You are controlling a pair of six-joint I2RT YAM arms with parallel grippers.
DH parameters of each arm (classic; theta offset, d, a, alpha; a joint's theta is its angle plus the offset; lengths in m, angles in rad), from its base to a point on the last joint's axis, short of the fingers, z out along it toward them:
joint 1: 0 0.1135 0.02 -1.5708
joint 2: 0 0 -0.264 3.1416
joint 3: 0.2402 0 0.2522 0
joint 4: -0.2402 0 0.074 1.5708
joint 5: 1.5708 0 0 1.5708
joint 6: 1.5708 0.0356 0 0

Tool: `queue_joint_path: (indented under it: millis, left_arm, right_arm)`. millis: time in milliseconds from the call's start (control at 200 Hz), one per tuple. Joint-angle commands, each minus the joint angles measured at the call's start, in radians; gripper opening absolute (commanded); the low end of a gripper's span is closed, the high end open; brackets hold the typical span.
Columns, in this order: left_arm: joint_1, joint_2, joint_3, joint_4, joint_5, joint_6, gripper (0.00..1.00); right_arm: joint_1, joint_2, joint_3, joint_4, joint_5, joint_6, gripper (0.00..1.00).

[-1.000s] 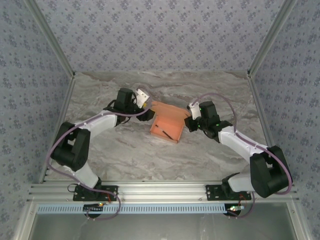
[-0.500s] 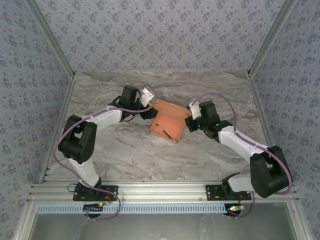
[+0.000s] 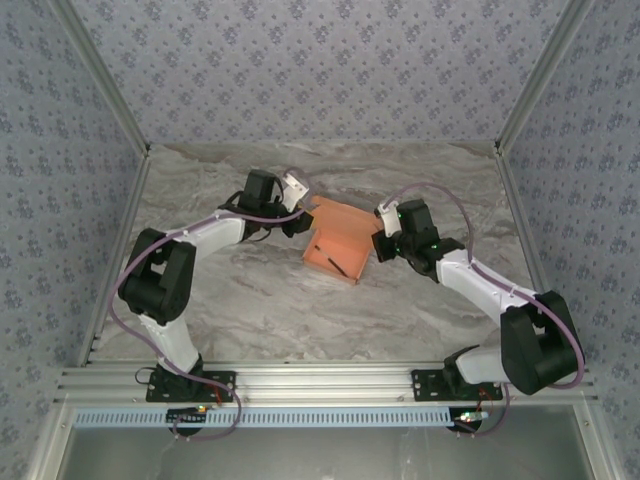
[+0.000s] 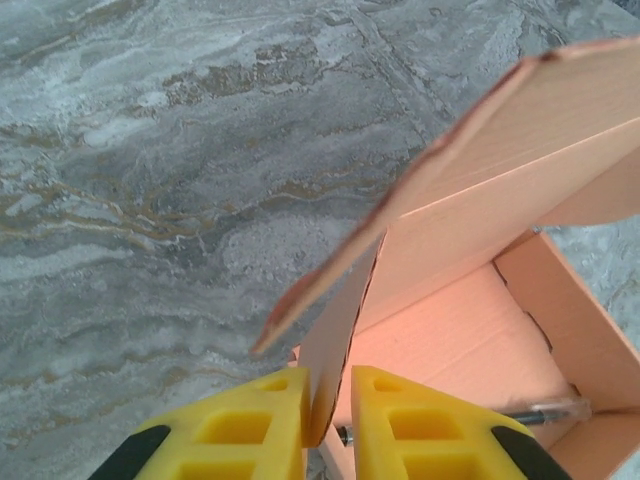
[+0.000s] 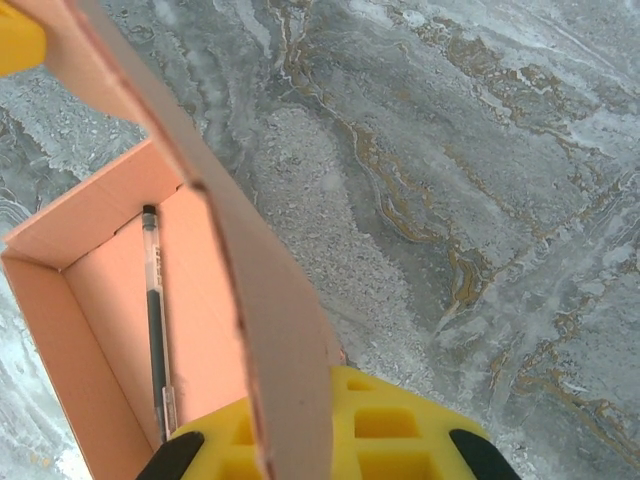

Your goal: Fold the paper box

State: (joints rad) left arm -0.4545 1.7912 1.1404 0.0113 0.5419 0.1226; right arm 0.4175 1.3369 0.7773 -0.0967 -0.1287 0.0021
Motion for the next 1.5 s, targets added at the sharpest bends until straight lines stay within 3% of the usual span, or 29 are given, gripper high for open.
queue_joint_path:
  millis: [0, 160, 340, 535, 715, 1109, 1494]
  left_arm:
    - [-0.018, -0.062, -0.043, 0.049, 0.001, -0.024, 0.16]
    - [-0.046, -0.101, -0.111, 0.120, -0.126, -0.096, 0.10]
    - [-0.105, -0.142, -0.166, 0.154, -0.446, -0.272, 0.10]
    - [-0.140, -0.168, -0.197, 0.148, -0.611, -0.474, 0.08]
    - [-0.191, -0.184, -0.201, 0.112, -0.728, -0.564, 0.08]
    - [-0.271, -0.193, -0.211, 0.094, -0.913, -0.709, 0.05]
    - [-0.265, -0.232, -0.282, 0.176, -0.893, -0.591, 0.17]
  right_arm:
    - [0.014, 0.007, 0.041, -0.021, 0.040, 0.018, 0.05]
    - [0.045, 0.025, 0.049, -0.012, 0.107, 0.068, 0.03]
    - [0.090, 0.046, 0.066, -0.016, 0.229, 0.168, 0.03]
    - [0.147, 0.086, 0.107, -0.051, 0.416, 0.317, 0.01]
    - [0.181, 0.128, 0.140, -0.088, 0.564, 0.410, 0.02]
    - [0.235, 0.243, 0.222, -0.102, 0.677, 0.499, 0.03]
    - [0.227, 0.222, 0.205, -0.018, 0.526, 0.295, 0.02]
